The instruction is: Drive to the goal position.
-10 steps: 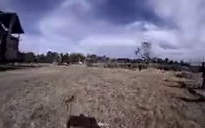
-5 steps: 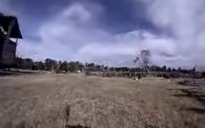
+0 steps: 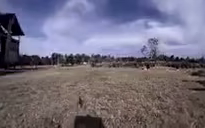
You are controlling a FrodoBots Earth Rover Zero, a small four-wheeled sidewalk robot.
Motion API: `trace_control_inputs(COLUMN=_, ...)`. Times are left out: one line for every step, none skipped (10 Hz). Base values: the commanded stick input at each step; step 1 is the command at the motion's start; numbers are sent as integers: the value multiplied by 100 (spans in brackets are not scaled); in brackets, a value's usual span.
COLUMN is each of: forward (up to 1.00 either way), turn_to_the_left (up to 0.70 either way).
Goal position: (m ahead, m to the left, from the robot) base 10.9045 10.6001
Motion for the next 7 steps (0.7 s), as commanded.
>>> trace_control_inputs(forward=70, turn_to_the_left=0)
trace_control_inputs(forward=70, turn_to_the_left=0)
trace_control_inputs(forward=70, turn_to_the_left=0)
trace_control_inputs(forward=70, turn_to_the_left=0)
trace_control_inputs(forward=70, turn_to_the_left=0)
trace_control_inputs(forward=70, turn_to_the_left=0)
trace_control_inputs(forward=70, turn_to_the_left=0)
